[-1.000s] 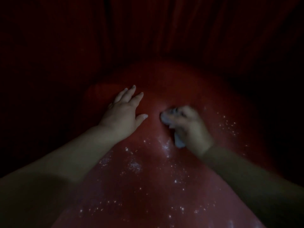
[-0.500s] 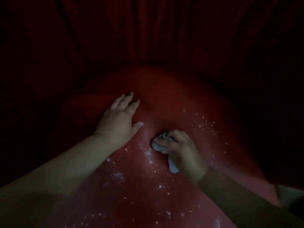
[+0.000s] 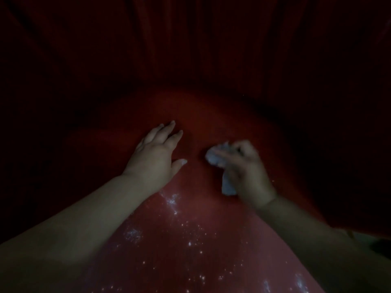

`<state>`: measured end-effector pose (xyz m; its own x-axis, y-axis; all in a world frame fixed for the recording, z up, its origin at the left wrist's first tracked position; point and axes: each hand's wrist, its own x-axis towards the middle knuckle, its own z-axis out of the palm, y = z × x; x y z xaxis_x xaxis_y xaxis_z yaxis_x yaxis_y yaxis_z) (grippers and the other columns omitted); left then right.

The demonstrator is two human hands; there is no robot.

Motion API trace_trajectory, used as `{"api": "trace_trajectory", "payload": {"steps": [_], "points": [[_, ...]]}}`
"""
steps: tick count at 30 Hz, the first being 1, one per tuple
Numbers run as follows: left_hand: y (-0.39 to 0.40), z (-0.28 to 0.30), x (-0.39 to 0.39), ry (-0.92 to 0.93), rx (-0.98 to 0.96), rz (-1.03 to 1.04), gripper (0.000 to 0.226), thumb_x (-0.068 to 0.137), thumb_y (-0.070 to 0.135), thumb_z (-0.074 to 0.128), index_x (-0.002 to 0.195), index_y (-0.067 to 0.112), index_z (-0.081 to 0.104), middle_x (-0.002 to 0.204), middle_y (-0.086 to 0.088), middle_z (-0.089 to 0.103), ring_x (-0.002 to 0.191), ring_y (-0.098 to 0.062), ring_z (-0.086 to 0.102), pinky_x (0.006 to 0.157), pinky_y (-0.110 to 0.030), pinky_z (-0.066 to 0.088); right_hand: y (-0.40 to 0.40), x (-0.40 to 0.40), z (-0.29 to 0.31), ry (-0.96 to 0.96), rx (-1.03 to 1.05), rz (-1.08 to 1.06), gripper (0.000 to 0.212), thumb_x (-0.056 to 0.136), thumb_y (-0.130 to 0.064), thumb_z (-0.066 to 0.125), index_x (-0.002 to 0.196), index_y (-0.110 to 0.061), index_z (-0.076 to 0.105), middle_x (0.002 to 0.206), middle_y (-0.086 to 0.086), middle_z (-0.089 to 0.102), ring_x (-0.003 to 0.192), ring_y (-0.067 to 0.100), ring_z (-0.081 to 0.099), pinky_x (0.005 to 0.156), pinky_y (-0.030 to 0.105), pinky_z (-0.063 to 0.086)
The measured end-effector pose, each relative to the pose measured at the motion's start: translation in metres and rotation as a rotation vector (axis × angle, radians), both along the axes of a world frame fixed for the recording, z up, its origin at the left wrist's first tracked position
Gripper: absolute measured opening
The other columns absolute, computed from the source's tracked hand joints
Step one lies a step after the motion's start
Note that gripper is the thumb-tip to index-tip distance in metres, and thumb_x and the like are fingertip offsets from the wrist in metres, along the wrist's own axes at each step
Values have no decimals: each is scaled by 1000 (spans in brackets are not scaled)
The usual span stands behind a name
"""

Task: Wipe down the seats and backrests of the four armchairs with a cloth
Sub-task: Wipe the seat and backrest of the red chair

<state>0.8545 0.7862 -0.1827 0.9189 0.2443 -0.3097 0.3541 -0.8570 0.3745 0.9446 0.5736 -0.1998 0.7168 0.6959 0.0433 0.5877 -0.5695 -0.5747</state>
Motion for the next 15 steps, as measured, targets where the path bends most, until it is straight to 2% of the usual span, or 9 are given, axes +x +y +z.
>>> {"api": "trace_trajectory", "payload": {"steps": [2,3,4,6,7,9,11,13,15], "points": [[-3,-2,4,1,-1,-9,74,88,51,55,151,30,23,161,10,5,147,-12,1,112,-31,8,13,34,1,52,76,-111,31,87,-4,56,110,-20,67,103,-2,48,92,5,44,78,7,35],[-4,-3,6,0,-1,-12,74,88,51,55,151,30,23,161,10,5,147,-12,1,113,-32,8,19,43,3,76,47,-157,34,88,0,55,116,-17,66,104,-4,46,92,1,43,79,6,33],[-4,-3,9,0,3,-15,74,88,51,56,151,30,23,161,10,6,147,-13,1,114,-34,10,19,44,1,154,66,-174,31,89,1,56,115,-13,66,100,-8,48,91,-1,47,79,6,35],[-6,-3,14,0,9,-25,75,88,51,57,151,29,24,161,8,7,147,-14,3,115,-36,13,8,25,-2,203,99,-180,20,91,-3,56,108,-6,66,94,-8,55,93,10,55,80,16,44],[-7,-2,16,-2,9,-32,75,87,51,57,151,29,24,161,7,7,147,-14,3,115,-36,13,-6,8,-7,182,75,-111,19,92,-7,53,107,-9,66,99,-4,57,96,16,54,84,24,46],[-10,0,20,2,2,-48,76,86,52,58,151,29,24,161,7,7,147,-14,3,115,-37,13,-31,-23,-7,128,14,20,20,93,-19,52,105,-24,66,108,-1,57,99,13,53,89,27,46],[-15,1,24,8,-4,-68,77,86,53,58,151,30,23,161,8,6,147,-13,2,116,-38,13,-39,-26,-1,8,-15,121,10,90,-29,55,88,-34,64,90,-8,58,81,6,57,73,19,48],[-19,1,26,16,-1,-84,78,86,53,59,151,30,23,161,8,5,147,-13,2,116,-38,13,-28,2,5,9,69,-8,7,88,-25,61,82,-26,64,72,-18,48,62,-8,51,57,10,43],[-22,-1,28,21,5,-90,78,86,53,58,151,30,22,161,8,5,147,-14,1,116,-39,14,-3,39,9,113,102,-152,19,92,-13,54,104,-8,68,83,-18,45,78,-14,51,69,1,39]]}}
